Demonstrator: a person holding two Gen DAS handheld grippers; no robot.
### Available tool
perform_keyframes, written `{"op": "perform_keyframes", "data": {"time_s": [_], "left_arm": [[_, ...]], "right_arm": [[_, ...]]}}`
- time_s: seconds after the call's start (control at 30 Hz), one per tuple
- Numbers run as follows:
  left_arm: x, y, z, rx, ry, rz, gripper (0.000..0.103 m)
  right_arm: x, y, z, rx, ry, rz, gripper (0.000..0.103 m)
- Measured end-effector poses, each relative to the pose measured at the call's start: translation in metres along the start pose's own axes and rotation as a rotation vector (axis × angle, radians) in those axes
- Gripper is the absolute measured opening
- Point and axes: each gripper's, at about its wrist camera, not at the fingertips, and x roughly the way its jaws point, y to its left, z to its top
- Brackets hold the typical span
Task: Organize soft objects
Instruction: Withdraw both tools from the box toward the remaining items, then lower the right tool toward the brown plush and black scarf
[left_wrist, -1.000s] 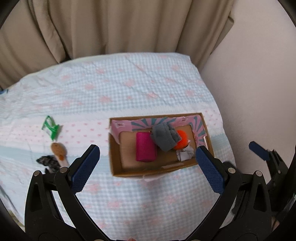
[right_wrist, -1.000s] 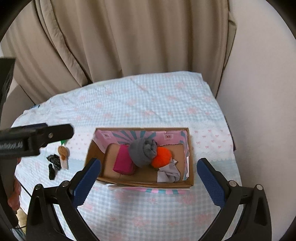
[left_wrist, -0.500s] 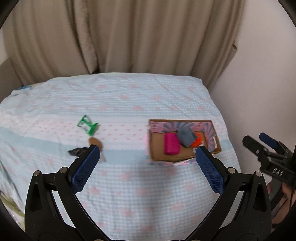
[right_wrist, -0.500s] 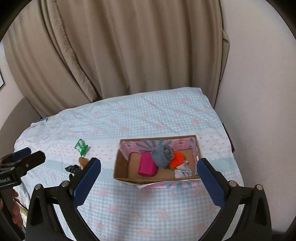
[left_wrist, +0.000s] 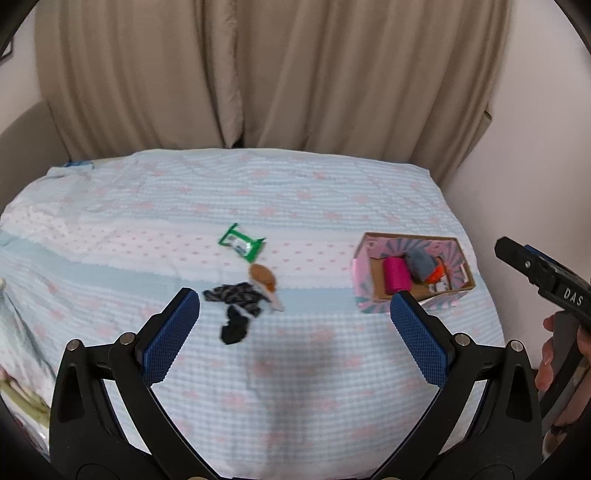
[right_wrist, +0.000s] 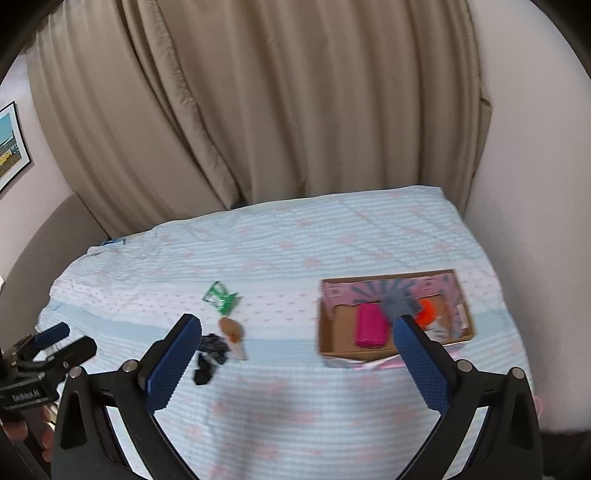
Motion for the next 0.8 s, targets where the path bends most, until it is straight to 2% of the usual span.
{"op": "perform_keyframes", "data": {"time_s": [0.23, 0.5, 0.63, 0.8], "left_arm": [[0.023, 0.070, -0.007, 0.034, 0.036, -0.013, 0.103], [0.085, 0.130, -0.023, 0.100, 0.074, -0.084, 0.103], [0.125, 0.142, -0.032, 0.119, 0.088, -0.121, 0.103], [0.188, 0.140, -0.048, 0.145, 0.167, -0.148, 0.103]], "right_arm": [[0.037, 0.073, -0.005, 0.021, -0.007, 0.038, 0.103], [0.105, 0.127, -0.016, 0.050, 0.013, 0.057, 0.103], [0.146, 0.141, -0.020, 0.070, 0.036, 0.092, 0.103], [0.216, 0.144, -0.032, 0.081, 0.129, 0.113, 0.103]]}}
